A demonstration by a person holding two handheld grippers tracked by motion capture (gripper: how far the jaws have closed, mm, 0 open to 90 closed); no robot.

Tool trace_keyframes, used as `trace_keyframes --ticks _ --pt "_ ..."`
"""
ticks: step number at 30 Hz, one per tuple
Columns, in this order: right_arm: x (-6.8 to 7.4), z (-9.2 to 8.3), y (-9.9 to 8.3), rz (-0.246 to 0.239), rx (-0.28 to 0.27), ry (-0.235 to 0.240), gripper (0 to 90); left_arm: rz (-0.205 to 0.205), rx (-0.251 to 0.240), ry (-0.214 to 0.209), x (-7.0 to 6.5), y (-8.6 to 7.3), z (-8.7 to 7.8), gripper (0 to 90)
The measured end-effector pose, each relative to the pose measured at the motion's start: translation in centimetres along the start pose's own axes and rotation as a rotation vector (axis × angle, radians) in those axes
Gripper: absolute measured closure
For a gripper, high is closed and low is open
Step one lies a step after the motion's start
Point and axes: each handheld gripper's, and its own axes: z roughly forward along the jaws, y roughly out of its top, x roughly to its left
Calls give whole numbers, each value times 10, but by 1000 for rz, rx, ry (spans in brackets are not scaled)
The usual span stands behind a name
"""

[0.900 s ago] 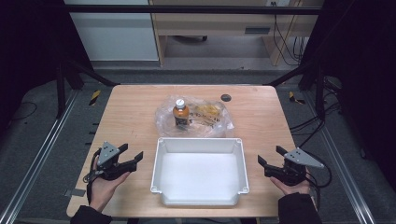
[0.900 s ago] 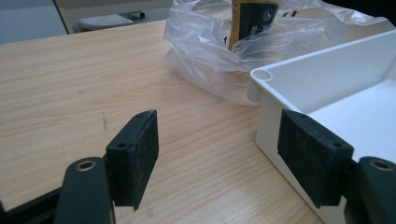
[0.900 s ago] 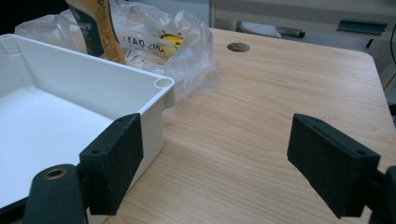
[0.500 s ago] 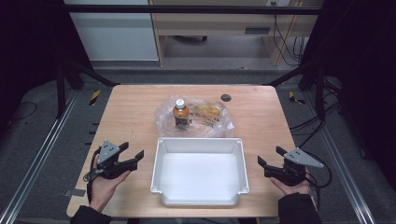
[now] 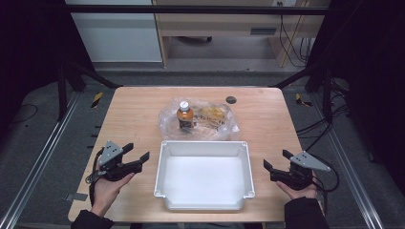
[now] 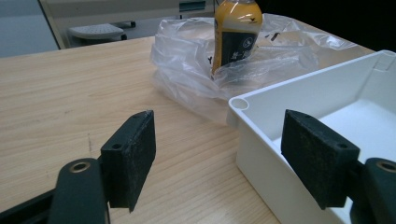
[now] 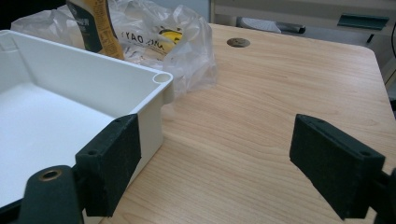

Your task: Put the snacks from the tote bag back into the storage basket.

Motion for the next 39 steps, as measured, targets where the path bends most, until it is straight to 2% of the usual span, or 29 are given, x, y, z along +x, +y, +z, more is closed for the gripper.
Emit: trace_keyframes --ticks 7,15,22,39 --pt "0 0 -1 6 9 -4 165 -12 -24 4 3 11 0 261" --pt "-1 1 0 5 9 -12 162 -11 -21 3 5 16 4 261" --pt "-1 -1 1 7 0 -15 161 3 -10 -9 1 20 13 260" --pt "0 0 2 7 0 -13 162 27 -23 -34 -13 37 32 259"
